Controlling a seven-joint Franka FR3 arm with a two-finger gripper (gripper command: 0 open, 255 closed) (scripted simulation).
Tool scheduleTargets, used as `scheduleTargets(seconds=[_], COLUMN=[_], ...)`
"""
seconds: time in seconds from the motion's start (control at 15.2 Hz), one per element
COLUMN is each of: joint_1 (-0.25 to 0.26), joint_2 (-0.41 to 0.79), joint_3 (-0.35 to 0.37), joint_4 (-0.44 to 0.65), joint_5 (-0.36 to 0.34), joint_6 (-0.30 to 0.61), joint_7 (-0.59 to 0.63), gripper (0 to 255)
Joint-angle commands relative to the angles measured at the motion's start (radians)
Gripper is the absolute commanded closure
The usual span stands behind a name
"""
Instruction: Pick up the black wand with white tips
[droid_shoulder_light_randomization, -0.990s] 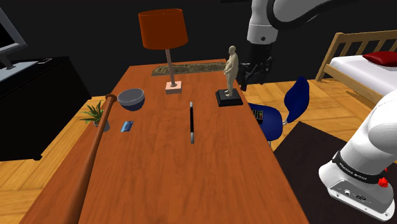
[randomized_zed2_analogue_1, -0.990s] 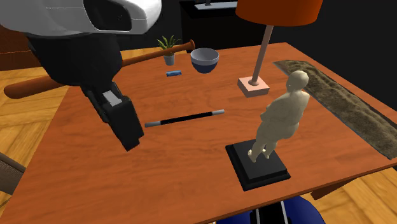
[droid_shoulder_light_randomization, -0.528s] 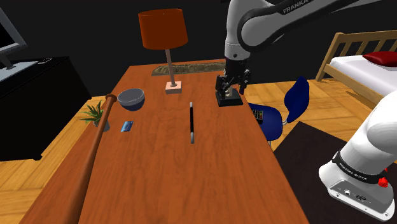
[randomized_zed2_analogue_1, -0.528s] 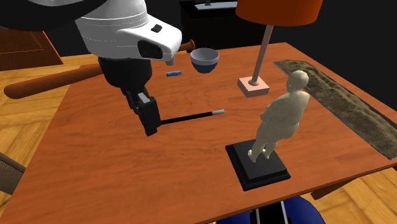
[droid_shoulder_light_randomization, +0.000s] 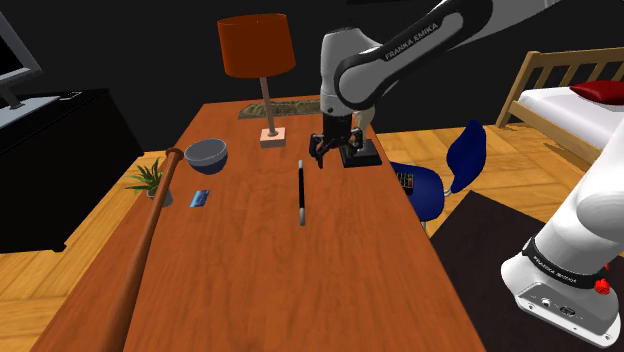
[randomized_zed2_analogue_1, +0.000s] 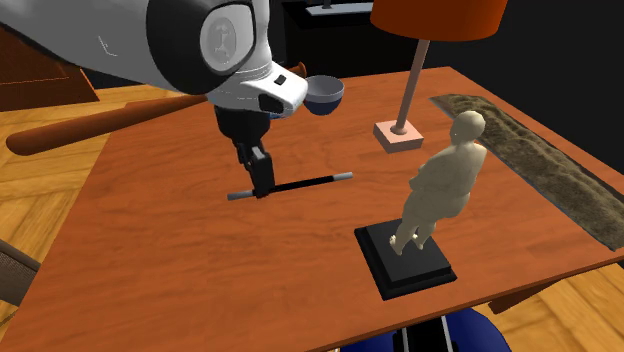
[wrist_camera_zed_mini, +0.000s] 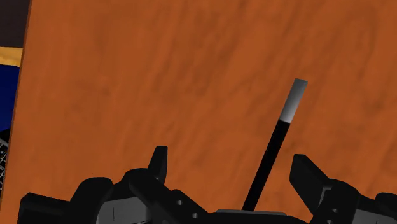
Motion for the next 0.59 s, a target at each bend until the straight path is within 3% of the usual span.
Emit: scheduleTargets(seconds=[0.0, 0.53], joint_1=[0.009, 0.083], joint_2=[0.095, 0.422], joint_3=[-0.005, -0.068], joint_4=[0.069, 0.369], joint_5=[-0.039, -0.134], joint_6=[0.021, 0.039], joint_7=[0.061, 0.240], gripper=[0, 0])
